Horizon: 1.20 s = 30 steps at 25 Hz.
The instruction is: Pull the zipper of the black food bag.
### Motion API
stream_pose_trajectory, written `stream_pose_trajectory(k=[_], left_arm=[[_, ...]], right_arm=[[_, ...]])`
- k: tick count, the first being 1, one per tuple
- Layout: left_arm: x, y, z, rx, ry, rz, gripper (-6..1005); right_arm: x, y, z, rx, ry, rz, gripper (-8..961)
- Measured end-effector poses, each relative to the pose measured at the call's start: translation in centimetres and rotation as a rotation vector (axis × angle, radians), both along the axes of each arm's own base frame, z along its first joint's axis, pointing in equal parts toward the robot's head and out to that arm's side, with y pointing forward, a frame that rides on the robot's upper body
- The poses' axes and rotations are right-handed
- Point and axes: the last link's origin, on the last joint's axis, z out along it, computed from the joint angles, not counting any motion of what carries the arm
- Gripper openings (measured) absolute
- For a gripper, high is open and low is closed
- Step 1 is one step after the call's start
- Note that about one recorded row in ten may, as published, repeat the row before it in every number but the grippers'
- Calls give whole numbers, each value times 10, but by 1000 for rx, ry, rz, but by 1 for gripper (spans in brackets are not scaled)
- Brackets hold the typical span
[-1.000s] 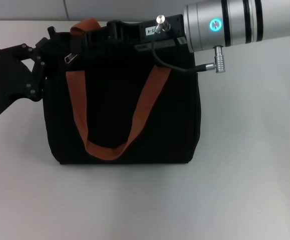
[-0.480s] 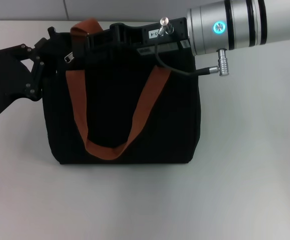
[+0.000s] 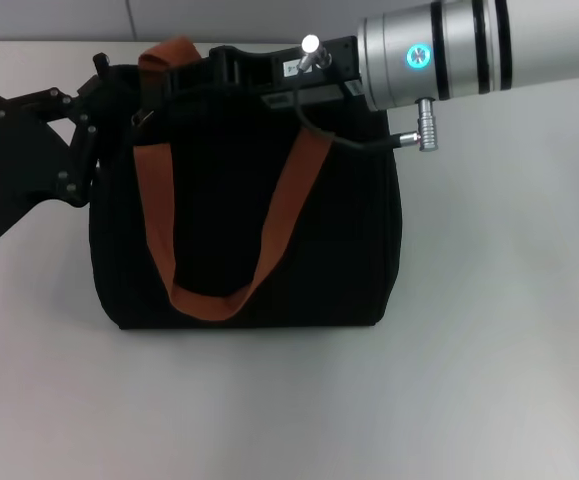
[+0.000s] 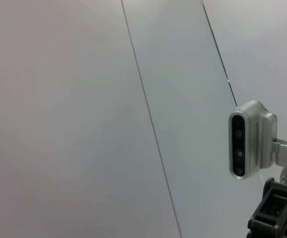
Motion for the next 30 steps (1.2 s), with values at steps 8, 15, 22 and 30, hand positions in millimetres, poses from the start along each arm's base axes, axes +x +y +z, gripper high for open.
stream_pose_trajectory(k=[8, 15, 22, 30], left_arm=[[3, 0, -7, 21, 10, -14, 16], [3, 0, -6, 18, 4, -15, 17], [4, 0, -7, 13, 0, -19, 17], [5, -1, -8, 10, -7, -19, 17]], right_arm=[[-2, -5, -6, -18, 7, 1, 437], [3, -3, -7, -1, 2, -18, 436], [-1, -2, -9, 8, -14, 1, 387], [-1, 0, -8, 46, -2, 37, 149]])
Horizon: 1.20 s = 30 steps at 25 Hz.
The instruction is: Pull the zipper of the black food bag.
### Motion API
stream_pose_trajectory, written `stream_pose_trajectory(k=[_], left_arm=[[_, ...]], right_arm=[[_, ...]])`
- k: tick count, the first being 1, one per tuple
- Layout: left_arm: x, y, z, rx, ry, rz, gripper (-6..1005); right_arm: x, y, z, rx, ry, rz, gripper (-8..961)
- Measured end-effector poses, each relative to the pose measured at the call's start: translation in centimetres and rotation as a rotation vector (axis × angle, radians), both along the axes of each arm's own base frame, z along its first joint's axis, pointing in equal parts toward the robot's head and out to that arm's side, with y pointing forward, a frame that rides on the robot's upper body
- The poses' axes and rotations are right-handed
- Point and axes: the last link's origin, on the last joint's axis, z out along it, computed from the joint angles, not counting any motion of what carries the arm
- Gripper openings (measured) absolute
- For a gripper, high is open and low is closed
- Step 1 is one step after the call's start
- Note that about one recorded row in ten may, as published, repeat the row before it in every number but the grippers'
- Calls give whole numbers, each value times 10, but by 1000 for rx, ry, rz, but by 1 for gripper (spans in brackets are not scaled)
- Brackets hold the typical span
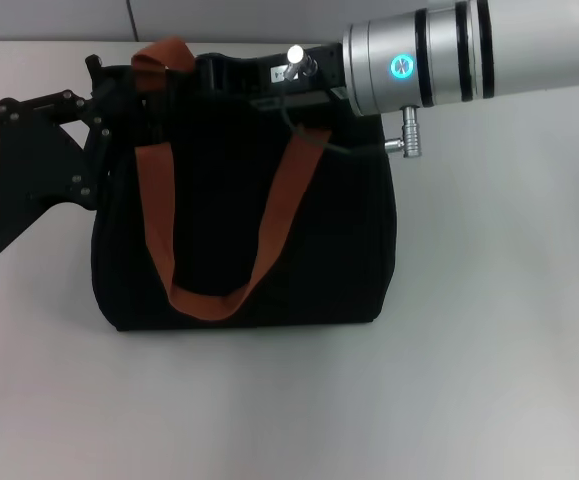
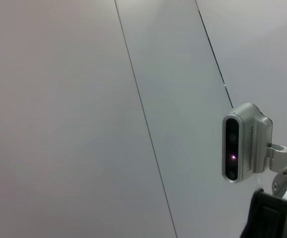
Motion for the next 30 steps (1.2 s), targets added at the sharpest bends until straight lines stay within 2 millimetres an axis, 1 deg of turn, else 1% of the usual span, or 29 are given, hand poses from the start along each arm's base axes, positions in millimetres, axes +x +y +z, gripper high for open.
stream_pose_trajectory(k=[1, 8, 14, 19, 25, 30], left_arm=[[0, 0, 0, 0, 0, 0, 17], [1, 0, 0, 2, -2, -2, 17], [1, 1, 0, 0, -3, -5, 17], [2, 1, 0, -1, -4, -7, 17], [3, 1, 0, -2, -6, -13, 17], [3, 1, 0, -2, -8, -17, 17]], right_arm=[[0, 0, 1, 4, 16, 0, 117], [1, 0, 1, 12, 17, 3, 61], [0, 0, -1, 10, 11, 9, 54], [0, -1, -3, 6, -6, 17, 61], [-2, -2, -5, 7, -14, 27, 120], [-3, -1, -5, 8, -15, 32, 138]])
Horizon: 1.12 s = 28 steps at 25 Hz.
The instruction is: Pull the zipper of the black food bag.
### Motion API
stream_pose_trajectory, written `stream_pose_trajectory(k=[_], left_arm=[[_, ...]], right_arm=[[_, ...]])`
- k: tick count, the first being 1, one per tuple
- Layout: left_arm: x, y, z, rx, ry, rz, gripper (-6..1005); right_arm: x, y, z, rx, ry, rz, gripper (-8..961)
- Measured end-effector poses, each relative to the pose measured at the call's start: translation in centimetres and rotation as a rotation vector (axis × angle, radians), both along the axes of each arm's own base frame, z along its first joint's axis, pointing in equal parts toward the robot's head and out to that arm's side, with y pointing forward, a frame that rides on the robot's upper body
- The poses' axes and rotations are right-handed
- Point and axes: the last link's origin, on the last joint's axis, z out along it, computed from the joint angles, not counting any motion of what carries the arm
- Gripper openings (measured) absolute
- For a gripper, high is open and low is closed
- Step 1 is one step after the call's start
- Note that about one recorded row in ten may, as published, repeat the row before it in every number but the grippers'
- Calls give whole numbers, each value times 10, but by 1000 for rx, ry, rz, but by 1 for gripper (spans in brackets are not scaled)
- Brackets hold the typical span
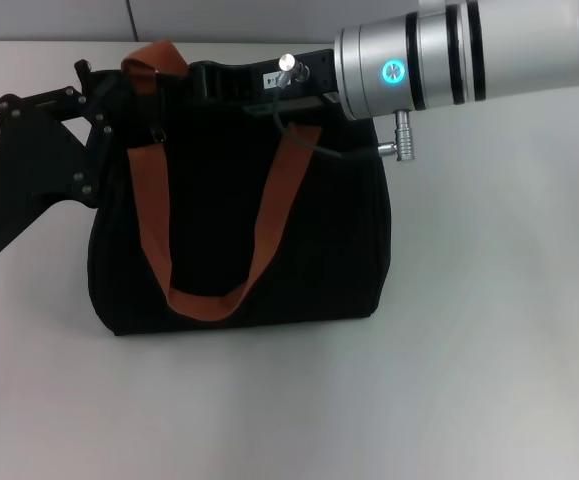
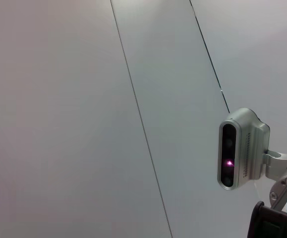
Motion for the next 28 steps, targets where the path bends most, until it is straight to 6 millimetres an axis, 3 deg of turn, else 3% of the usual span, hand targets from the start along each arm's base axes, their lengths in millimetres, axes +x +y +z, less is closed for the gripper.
stream_pose_trajectory(k=[6, 14, 28], left_arm=[[0, 0, 0, 3, -2, 2, 17], [-3, -2, 1, 6, -3, 14, 17], [-14, -9, 6, 42, -10, 62, 17]], right_arm=[[-2, -2, -4, -1, -28, 26, 121], [-5, -3, -7, 33, -63, 82, 3], [1, 1, -4, 82, -82, 80, -2]])
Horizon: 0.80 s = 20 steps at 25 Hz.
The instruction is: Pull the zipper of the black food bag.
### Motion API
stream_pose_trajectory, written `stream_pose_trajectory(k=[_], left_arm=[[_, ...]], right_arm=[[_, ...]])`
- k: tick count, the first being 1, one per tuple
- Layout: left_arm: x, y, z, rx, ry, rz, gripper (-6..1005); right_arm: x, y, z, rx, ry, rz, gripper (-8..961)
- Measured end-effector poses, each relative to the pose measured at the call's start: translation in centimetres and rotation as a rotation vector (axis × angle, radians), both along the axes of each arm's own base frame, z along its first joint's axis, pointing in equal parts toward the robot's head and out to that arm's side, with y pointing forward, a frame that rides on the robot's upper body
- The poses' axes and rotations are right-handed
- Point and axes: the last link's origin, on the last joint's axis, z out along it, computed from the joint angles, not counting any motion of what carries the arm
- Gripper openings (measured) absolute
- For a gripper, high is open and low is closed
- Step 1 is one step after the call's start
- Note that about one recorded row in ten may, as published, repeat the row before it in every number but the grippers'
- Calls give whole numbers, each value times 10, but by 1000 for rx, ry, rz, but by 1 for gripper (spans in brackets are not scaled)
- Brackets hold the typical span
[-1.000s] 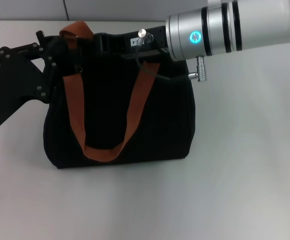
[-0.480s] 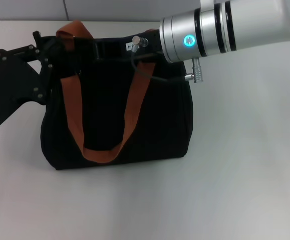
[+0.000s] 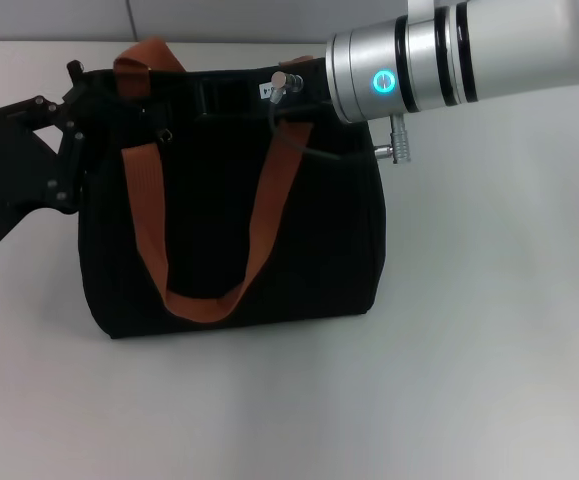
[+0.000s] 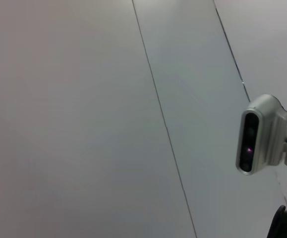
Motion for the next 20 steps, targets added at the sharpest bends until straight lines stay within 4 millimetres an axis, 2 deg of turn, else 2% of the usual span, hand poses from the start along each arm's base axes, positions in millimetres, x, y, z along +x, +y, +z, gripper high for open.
stream_pose_trajectory(k=[10, 20], left_arm=[[-3, -1, 3, 18, -6, 18, 17], [-8, -1, 5, 28, 0, 48, 16]], right_arm=[[5, 0, 2, 4, 3, -16, -2], [22, -3, 13, 51, -6, -48, -1]])
